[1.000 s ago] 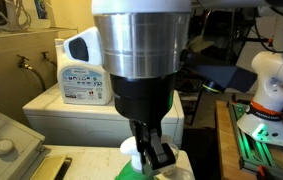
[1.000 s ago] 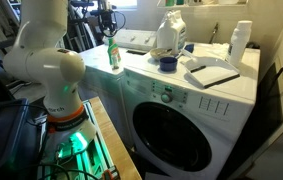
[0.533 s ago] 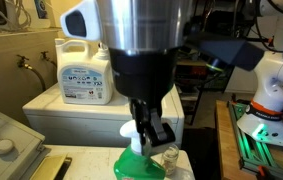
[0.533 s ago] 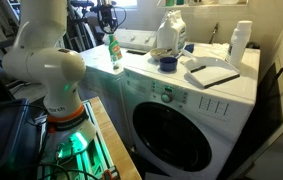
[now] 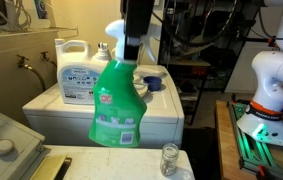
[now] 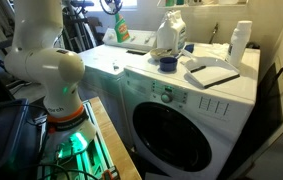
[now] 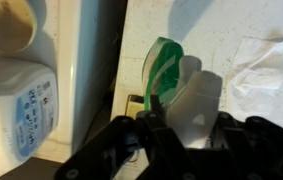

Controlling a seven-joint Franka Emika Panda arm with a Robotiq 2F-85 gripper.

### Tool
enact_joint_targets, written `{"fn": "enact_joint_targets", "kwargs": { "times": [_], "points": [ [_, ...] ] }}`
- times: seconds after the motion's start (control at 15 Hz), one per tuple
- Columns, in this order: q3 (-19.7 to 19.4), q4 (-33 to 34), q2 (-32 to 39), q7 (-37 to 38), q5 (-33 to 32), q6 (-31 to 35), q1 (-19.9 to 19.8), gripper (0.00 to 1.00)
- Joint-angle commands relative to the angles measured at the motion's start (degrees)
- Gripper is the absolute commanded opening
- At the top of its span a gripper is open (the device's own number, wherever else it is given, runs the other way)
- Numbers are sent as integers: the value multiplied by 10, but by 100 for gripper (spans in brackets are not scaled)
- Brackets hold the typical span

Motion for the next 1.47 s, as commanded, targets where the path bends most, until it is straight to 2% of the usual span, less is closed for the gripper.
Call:
{"fn": "enact_joint_targets", "kwargs": {
  "times": [0.0, 0.2, 0.27, 0.33, 0.67, 0.73, 1.13, 1.4],
  "points": [
    [-19, 37, -47, 28, -1, -74, -16, 12],
    [-36, 19, -93, 54, 26, -70, -45, 12],
    [-29, 38, -54, 34, 7, -70, -30, 12],
    [-31, 37, -61, 33, 8, -70, -36, 37],
    [-29, 35, -41, 33, 7, -70, -29, 37],
    [-29, 35, -39, 33, 7, -70, -28, 12],
    [-62, -42, -146, 93, 24, -153, -70, 12],
    [-91, -155, -245, 154, 47, -96, -104, 12]
  ]
}}
